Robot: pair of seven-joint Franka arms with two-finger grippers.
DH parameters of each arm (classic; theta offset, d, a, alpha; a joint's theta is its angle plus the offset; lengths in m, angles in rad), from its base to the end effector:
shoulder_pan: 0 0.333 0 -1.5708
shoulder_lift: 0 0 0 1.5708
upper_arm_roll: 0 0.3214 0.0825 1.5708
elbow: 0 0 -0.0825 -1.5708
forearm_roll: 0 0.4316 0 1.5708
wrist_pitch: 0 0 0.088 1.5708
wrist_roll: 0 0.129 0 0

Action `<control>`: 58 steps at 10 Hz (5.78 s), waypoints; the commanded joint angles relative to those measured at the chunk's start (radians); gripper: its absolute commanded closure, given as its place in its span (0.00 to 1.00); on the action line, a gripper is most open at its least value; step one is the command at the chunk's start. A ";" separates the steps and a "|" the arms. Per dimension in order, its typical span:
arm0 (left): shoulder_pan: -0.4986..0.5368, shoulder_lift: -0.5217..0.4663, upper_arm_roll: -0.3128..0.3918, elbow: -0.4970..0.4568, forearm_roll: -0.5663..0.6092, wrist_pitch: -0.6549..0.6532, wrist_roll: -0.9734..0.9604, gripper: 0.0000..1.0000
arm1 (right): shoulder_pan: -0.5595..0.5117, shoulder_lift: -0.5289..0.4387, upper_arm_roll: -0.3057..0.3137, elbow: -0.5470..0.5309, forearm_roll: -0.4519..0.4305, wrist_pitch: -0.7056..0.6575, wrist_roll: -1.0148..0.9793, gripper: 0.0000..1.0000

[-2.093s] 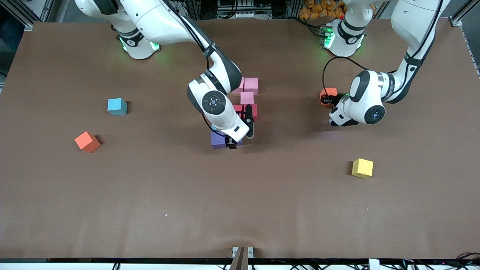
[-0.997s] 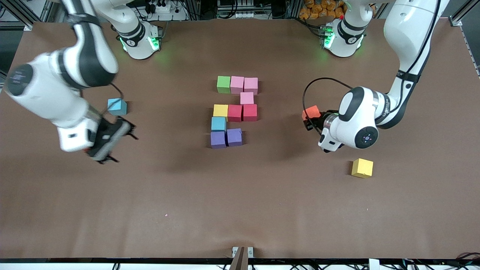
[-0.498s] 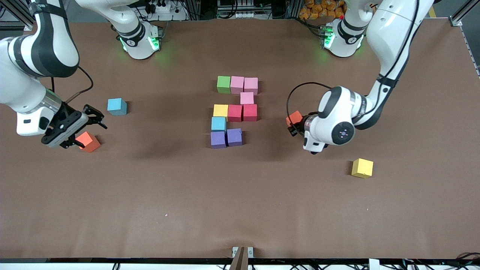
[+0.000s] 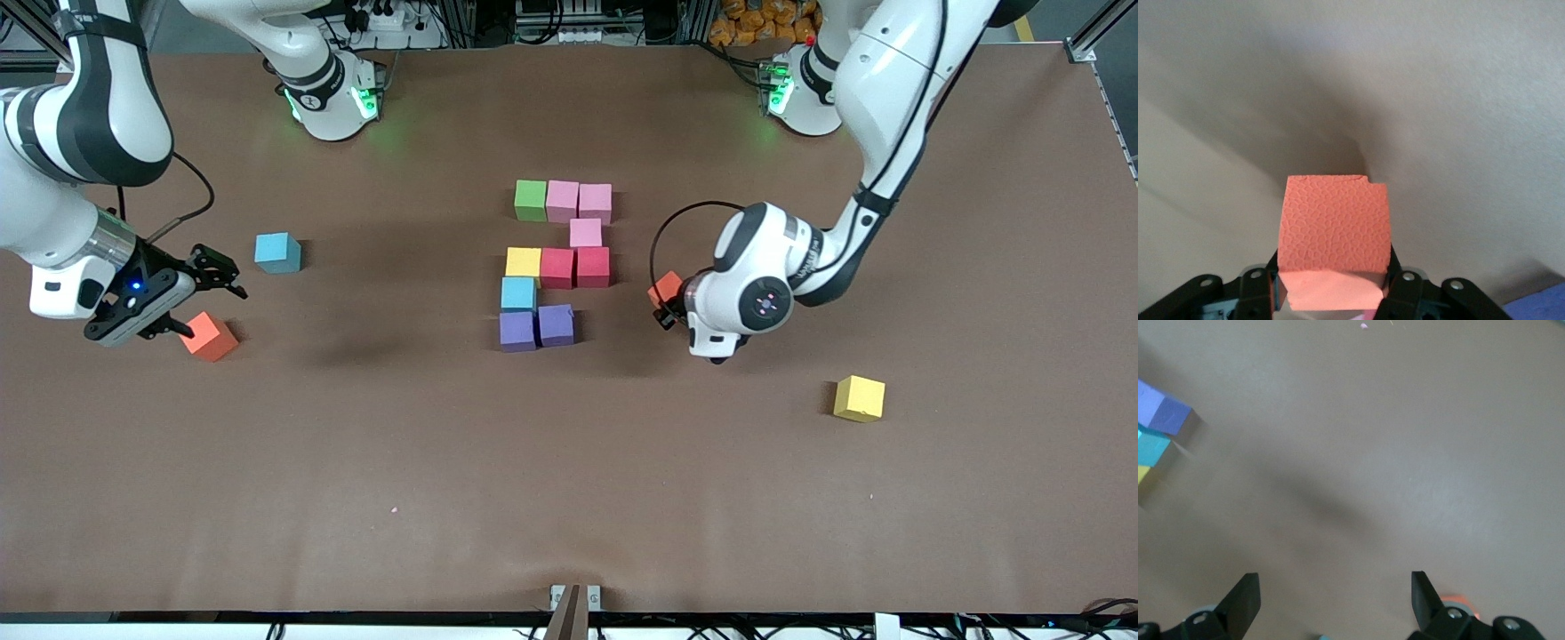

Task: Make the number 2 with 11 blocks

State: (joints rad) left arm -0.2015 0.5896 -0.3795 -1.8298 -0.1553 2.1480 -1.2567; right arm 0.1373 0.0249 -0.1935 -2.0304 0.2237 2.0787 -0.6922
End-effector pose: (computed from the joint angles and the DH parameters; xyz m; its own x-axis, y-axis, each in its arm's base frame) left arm 0.5424 -0.3635 0.1650 0.6191 0.6925 -0.3702 0.6979 -0.7014 -0.1450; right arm 0.6025 -0.0180 0.3991 0.8602 0.4924 0.1329 0.5081 -0.8500 -0.1389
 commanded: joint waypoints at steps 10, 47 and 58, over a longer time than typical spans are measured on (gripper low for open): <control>-0.019 -0.005 0.007 0.018 -0.179 0.283 -0.428 0.80 | -0.084 -0.065 0.023 -0.016 -0.156 -0.097 0.445 0.00; -0.104 -0.253 0.033 0.014 0.019 0.330 -0.414 0.00 | -0.077 -0.075 0.028 0.197 -0.196 -0.346 0.566 0.00; 0.192 -0.391 0.048 0.329 0.169 -0.423 0.559 0.00 | -0.039 -0.042 0.082 0.478 -0.211 -0.565 0.663 0.00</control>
State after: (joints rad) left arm -0.0625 0.2275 -0.3350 -1.5419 -0.0054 1.8075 -0.8498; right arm 0.0991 -0.0421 -0.1137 -1.5831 0.0315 1.5320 -0.0467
